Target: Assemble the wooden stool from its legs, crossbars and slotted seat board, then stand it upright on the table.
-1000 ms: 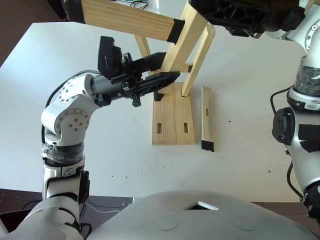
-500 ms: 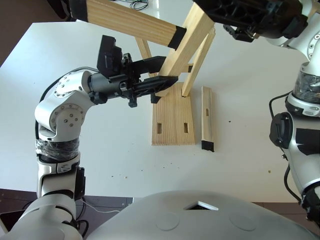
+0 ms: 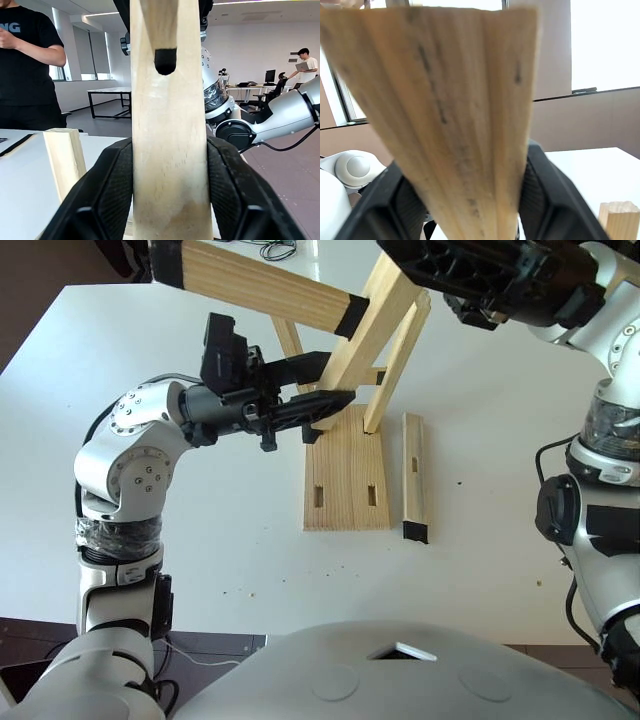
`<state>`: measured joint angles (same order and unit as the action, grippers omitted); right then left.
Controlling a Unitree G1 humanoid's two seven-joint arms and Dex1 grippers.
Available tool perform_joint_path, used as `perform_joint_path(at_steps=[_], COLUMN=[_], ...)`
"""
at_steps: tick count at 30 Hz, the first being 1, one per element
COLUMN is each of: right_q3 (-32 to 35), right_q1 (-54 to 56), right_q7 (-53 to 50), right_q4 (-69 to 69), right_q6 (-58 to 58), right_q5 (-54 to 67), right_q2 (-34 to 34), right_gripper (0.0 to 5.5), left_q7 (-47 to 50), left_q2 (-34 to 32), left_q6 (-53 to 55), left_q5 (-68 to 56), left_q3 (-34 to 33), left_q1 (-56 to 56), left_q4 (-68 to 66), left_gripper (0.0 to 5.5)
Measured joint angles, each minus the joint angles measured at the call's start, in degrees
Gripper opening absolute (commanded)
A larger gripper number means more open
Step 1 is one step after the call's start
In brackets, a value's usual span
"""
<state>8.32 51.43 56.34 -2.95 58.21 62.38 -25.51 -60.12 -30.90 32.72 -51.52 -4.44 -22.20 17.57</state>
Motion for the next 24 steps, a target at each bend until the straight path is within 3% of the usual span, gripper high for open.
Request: perform_joint_path(at_steps=[9,12,18,24], right_q3=[0.41,0.68,0.83,-2.64], right_q1=[-1.29,-1.5,-2.59,-14.62], right_q7=[-0.11,-0.41,-0.57,8.2], right_q4=[-0.84,-1.49,-1.7,-4.07], right_q6=[-1.25,-2.43,-6.53,-13.5], right_q5=[-1.29,-1.69,-4.35,-12.99], right_q2=[-0.25,-0.15,-0.6,-7.97], right_gripper=[2.0,2.0,2.0,2.0], left_q7=[2.9,2.65,1.94,22.0], left_q2=[-0.47,-2.15,-3.93,8.43], left_q6=[2.53,0.88,-5.19,-12.98], left_q5=[-1.22,1.28,11.84,18.6], left_q3=[-3.02,-3.47,-1.91,-5.9], left_q1=[-3.73,-1.33,20.03,22.39], left_q4=[-4.54,-4.36,-6.27,-11.56], left_gripper=[3.94,3.95,3.95,3.95])
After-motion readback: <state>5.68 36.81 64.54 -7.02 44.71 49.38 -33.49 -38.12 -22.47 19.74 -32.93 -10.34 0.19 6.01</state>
